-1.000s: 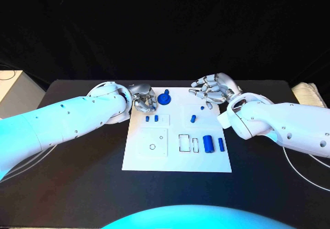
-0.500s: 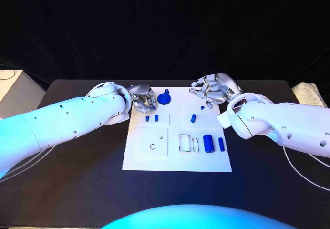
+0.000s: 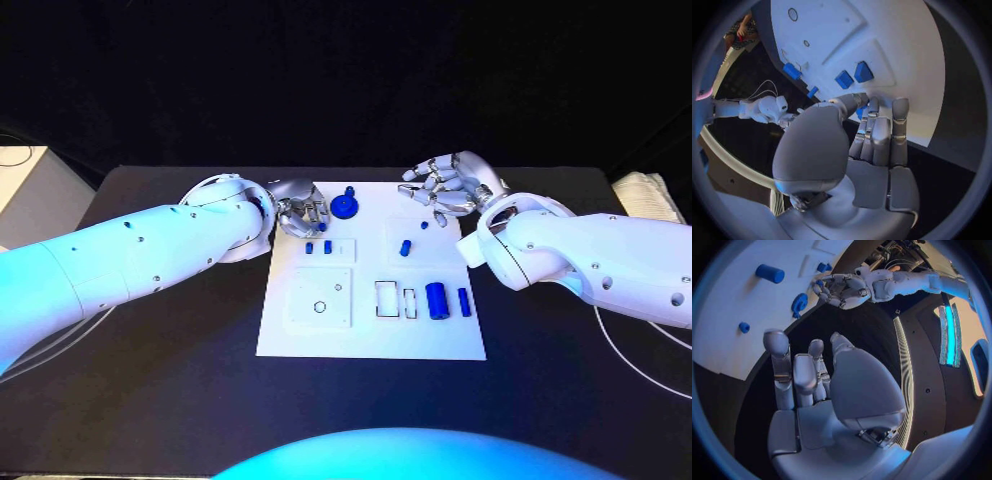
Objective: Assemble the parts on the task board
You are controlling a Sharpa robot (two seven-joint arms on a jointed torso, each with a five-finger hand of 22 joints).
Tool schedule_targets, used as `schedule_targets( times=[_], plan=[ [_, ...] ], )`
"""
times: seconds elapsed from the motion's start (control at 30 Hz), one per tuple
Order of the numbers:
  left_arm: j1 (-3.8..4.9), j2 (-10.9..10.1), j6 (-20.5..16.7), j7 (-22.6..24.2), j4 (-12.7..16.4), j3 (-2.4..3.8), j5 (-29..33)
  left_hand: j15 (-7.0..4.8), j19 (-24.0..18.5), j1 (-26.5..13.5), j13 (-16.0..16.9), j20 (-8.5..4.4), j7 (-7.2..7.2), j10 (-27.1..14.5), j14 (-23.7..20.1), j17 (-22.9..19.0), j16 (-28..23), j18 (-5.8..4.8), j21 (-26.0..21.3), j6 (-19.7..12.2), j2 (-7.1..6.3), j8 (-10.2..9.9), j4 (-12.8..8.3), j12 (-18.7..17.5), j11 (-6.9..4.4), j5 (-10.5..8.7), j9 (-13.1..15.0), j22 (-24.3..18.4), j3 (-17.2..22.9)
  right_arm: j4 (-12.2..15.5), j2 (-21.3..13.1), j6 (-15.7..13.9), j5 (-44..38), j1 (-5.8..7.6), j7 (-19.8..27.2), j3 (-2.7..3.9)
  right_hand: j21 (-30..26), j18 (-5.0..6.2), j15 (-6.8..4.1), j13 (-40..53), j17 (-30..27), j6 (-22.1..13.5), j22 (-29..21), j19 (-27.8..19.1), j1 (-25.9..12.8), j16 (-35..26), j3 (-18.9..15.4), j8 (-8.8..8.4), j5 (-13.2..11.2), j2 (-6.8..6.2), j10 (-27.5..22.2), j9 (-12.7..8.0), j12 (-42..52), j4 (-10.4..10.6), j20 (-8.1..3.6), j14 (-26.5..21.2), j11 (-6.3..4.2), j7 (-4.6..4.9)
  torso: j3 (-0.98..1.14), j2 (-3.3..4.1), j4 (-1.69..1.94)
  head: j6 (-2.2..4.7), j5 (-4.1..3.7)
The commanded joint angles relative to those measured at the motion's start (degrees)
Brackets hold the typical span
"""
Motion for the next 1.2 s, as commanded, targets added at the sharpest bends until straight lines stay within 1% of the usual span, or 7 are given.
schedule_targets(
  times=[0.03,0.67,0.9,1.03,1.13,1.17,1.2],
  plan=[
    [0.0,-0.1,0.4,-0.4,0.0,0.02,0.1,0.14,-0.4,-0.5,0.1,0.01,0.02,0.1,-0.2,-0.1,-0.1,0.18,-0.2,-0.4,0.0,-0.2,-0.4,-0.3,0.31,0.1,-0.1,-0.1,0.0,-0.2,0.0,0.5,-0.2,0.0,0.3,0.02,-0.1,0.49,-0.06,-0.1,-0.1,0.3,-0.1,0.5,0.3,-0.4,0.4,0.35,0.3,-0.27,-0.2,0.0,-0.2,0.0,-0.08,0.0,-0.27,0.26,0.01,0.02,-0.02,-0.03,0.05],
    [0.0,-1.2,0.0,-0.8,-1.0,0.14,0.4,0.16,-0.5,-0.9,0.3,0.07,0.04,0.0,-0.3,-0.4,-0.2,0.2,-0.4,-1.1,-0.34,-0.5,-0.3,-0.4,0.28,0.04,-0.1,-0.3,-0.3,-1.4,-0.2,1.6,-1.9,0.0,-0.7,0.02,-5.2,1.06,0.12,-2.9,-1.4,-0.1,-3.7,-0.4,1.1,-2.6,1.1,0.51,0.3,-1.18,-3.0,-0.1,-3.0,-0.1,0.03,-0.8,-0.08,0.42,-0.06,-0.04,-0.04,0.21,-0.05],
    [0.01,-3.6,-3.3,1.3,-1.4,1.2,7.0,0.48,-2.0,-1.2,0.4,0.27,0.25,-1.2,-1.9,-3.2,-1.2,0.55,-1.6,-0.5,0.08,-0.1,-0.1,-1.1,0.79,0.13,0.3,-2.4,-0.1,-4.4,-0.9,7.1,-11.3,0.01,-1.5,0.04,-3.1,0.47,0.65,-21.4,0.2,1.2,-1.6,1.5,10.3,-1.8,13.5,0.88,-1.2,-6.86,-3.9,-0.6,-20.9,-0.9,0.24,-0.7,0.94,1.31,-0.09,-0.3,-0.09,1.16,-0.9],
    [0.02,-5.7,-6.9,5.1,-0.8,1.81,15.8,0.91,-3.8,-1.8,1.0,0.71,0.53,-1.1,-5.9,-10.4,-4.1,0.87,-3.5,1.5,0.54,0.9,0.5,-0.7,1.2,-0.03,1.0,-4.5,-0.4,-5.5,-1.8,10.1,-20.5,0.03,-1.9,0.09,1.6,-0.23,0.9,-27.6,2.1,2.2,2.3,2.5,9.8,0.6,18.4,0.61,-2.1,-9.08,-3.5,-0.9,-26.1,-1.9,0.36,0.2,1.17,1.16,-0.15,-0.58,0.1,1.46,-1.75],
    [0.02,-7.8,-7.9,9.5,0.7,2.04,24.8,1.02,-4.7,-1.8,1.5,0.8,0.81,-1.6,-10.4,-17.8,-8.0,0.85,-5.0,1.9,0.68,1.2,0.5,-0.4,1.4,-0.01,1.2,-5.4,-0.7,-6.5,-2.3,12.4,-26.9,0.1,-2.7,0.11,10.7,-1.63,1.13,-30.8,6.8,2.6,8.9,4.8,8.8,5.9,20.3,0.37,-2.7,-10.32,-3.8,-1.1,-28.8,-2.5,0.5,2.2,1.41,1.09,-0.23,-0.89,0.06,1.61,-2.37],
    [0.01,-9.0,-8.0,11.8,1.9,2.1,28.6,1.89,-6.9,-3.8,1.5,1.49,1.29,-4.0,-16.2,-24.5,-12.9,0.73,-7.9,1.1,0.07,0.7,2.1,-0.9,1.96,0.13,1.2,-6.9,-2.0,-7.1,-2.4,13.5,-30.1,0.12,-3.2,0.12,13.1,-2.01,1.27,-32.1,7.9,2.8,10.8,5.4,8.2,7.2,20.8,0.26,-2.9,-10.9,-4.1,-1.1,-29.8,-2.7,0.61,2.7,1.61,1.1,-0.31,-0.93,0.04,1.75,-2.6],
    [-0.01,-9.7,-7.9,13.1,2.6,2.13,30.6,2.21,-7.9,-4.7,1.5,1.91,1.48,-5.1,-17.8,-25.4,-14.8,0.76,-10.1,0.8,-0.43,0.7,2.9,-0.8,2.28,0.15,1.3,-8.2,-3.1,-7.3,-2.4,14.1,-31.8,0.12,-3.5,0.13,13.7,-2.1,1.33,-32.6,8.2,2.8,11.3,5.5,7.9,7.6,21.0,0.22,-3.0,-11.11,-4.3,-1.1,-30.2,-2.8,0.66,2.7,1.67,1.08,-0.36,-0.96,0.04,1.86,-2.67]
  ],
)
